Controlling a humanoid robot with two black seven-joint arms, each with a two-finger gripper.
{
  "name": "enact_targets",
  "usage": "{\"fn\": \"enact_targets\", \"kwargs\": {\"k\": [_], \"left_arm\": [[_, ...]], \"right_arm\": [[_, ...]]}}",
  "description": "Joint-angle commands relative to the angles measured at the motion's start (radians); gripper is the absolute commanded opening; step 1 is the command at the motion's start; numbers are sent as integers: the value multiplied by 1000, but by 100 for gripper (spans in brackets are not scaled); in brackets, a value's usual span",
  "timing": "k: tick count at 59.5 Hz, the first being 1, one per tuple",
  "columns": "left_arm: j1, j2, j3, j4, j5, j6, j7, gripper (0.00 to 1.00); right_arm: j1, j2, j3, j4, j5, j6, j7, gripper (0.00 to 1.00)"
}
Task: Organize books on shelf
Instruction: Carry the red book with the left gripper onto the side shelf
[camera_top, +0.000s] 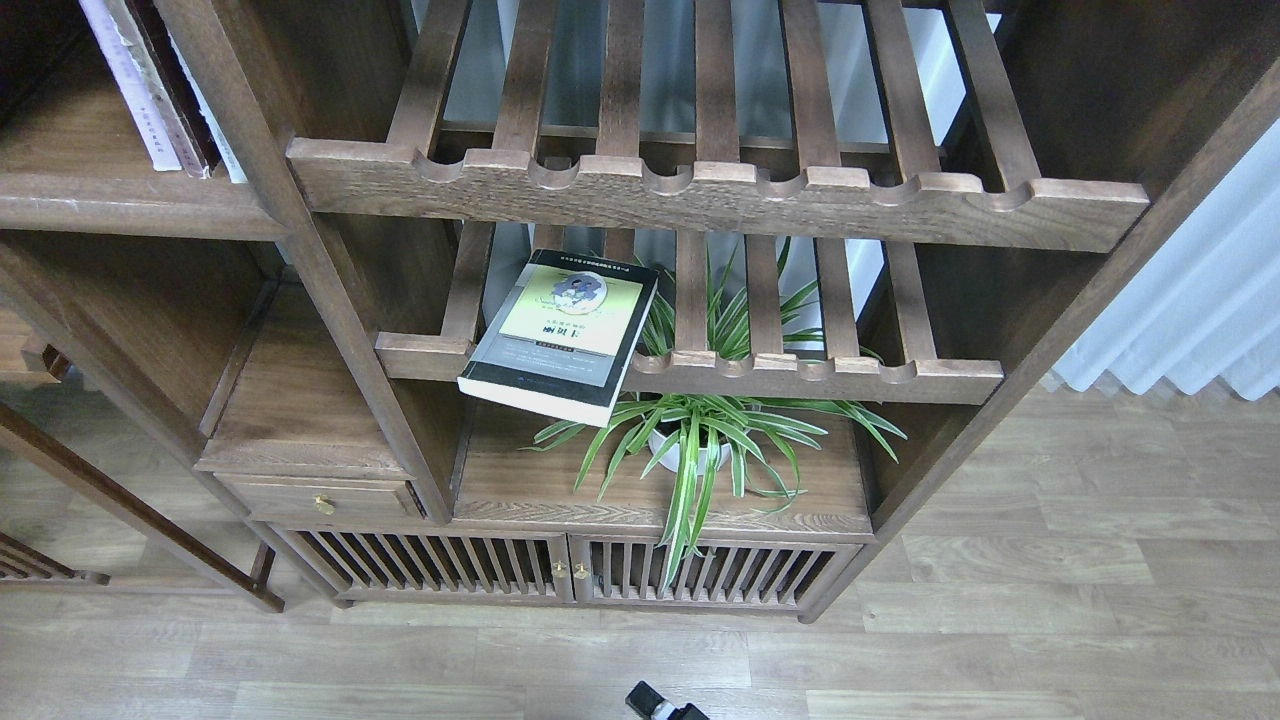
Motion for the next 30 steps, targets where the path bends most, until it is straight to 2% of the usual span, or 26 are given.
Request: {"fn": "enact_targets", "kwargs": {"k": [1,16,20,25,30], "left_arm": [[-75,-16,56,68,0,0,2,8],[-126,-79,128,97,0,0,3,10],[-126,-90,137,97,0,0,17,11],[-124,-99,142,107,0,0,28,14],[-121,-104,145,110,0,0,28,22]], "right_arm": [[0,0,0,0,2,0,0,99],[-2,0,1,0,2,0,0,99],[-2,1,1,0,3,0,0,99],[0,0,0,0,3,0,0,99],[0,1,0,0,3,0,0,99]]}}
